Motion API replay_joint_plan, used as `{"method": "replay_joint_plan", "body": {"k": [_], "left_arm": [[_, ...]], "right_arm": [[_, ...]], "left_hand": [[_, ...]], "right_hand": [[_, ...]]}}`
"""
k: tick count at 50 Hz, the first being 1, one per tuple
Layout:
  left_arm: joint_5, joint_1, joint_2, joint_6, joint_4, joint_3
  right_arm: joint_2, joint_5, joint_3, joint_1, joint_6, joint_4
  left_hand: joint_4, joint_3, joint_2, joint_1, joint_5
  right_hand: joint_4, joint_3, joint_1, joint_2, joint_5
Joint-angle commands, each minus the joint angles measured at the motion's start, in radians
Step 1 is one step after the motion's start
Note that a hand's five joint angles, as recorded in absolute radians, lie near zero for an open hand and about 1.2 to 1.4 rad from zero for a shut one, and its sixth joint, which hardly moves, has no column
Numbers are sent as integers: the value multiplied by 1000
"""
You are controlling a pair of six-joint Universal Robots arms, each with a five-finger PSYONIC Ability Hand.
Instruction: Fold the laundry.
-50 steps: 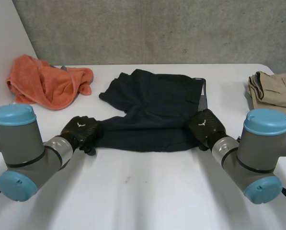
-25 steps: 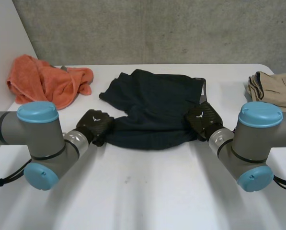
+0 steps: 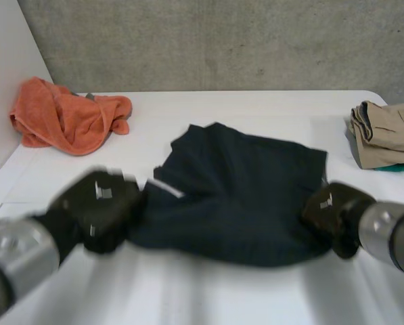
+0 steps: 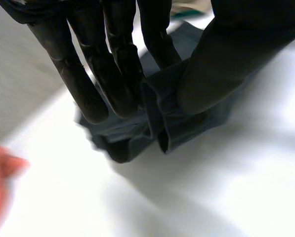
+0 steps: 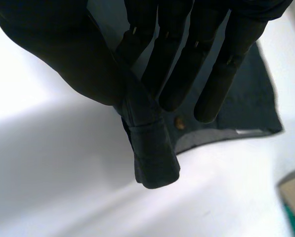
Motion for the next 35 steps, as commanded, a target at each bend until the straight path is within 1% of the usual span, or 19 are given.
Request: {"method": "replay_joint_plan", "body": {"k": [1,3,4,6,9,10,12,15,20,23,25,26,29,30,31,32,33,34,35], "left_arm": [[110,-19,-51,103,-114,-29],[99,-20,-96,108,-54,-4],[75,-28,-151,106,27,32],[41,-31,-203,106,100,72],[-37,-40,-324,105,222,170],[-74,-54,-394,105,282,238],[-106,-72,-474,106,337,316],[-163,-111,-689,106,445,573],[-171,-115,-934,103,544,912],[-185,-117,-1024,100,609,1026],[-214,-119,-1105,99,654,1132],[-230,-120,-1155,97,670,1199],[-234,-125,-1245,80,677,1312],[-226,-132,-1275,54,678,1345],[-221,-137,-1285,36,677,1356],[-217,-143,-1289,16,678,1361],[-211,-146,-1289,-6,678,1361],[-199,-155,-1288,-47,678,1353],[-194,-164,-1285,-75,678,1343]], "right_arm": [[-24,-21,82,0,-61,15],[-12,-14,73,-1,-55,-37],[-4,-9,69,-1,-52,-62],[34,20,43,-1,-32,-146],[85,66,-2,-3,11,-234],[120,101,-35,-3,41,-286],[172,144,-80,-3,72,-350],[262,177,-152,-1,94,-470],[420,189,-270,-1,86,-712],[505,192,-347,0,83,-821],[545,192,-387,0,83,-856],[600,192,-440,0,80,-890],[686,193,-528,-1,86,-916],[718,180,-557,-4,86,-918],[729,180,-566,-5,81,-918],[740,178,-577,-5,78,-917],[744,178,-589,-6,86,-915],[740,180,-588,-6,92,-920],[723,183,-580,-12,106,-920]], "left_hand": [[197,207,200,253,239],[197,207,200,253,239],[197,207,200,253,239],[197,207,200,253,239],[197,207,200,253,239],[197,207,200,253,239],[197,207,200,253,239],[197,207,200,253,239],[197,207,200,253,239],[197,207,200,253,239],[197,207,200,253,239],[197,207,200,253,239],[197,207,200,253,239],[180,190,183,236,222],[-317,-307,-314,-261,-275],[-941,-931,-938,-886,-899],[-1025,-1015,-1022,-969,-983],[-827,-817,-824,-771,-785],[-1025,-1015,-1022,-969,-983]], "right_hand": [[199,207,300,221,210],[199,207,300,221,210],[199,207,300,221,210],[199,207,300,221,210],[199,207,300,221,210],[199,207,300,221,210],[199,207,300,221,210],[199,207,300,221,210],[199,207,300,221,210],[199,207,300,221,210],[199,207,300,221,210],[199,207,300,221,210],[174,182,275,196,185],[-832,-824,-731,-810,-821],[-1022,-1015,-922,-1001,-1012],[-1022,-1015,-922,-1001,-1012],[-1022,-1015,-922,-1001,-1012],[-1022,-1015,-922,-1001,-1012],[-1022,-1015,-922,-1001,-1012]]}}
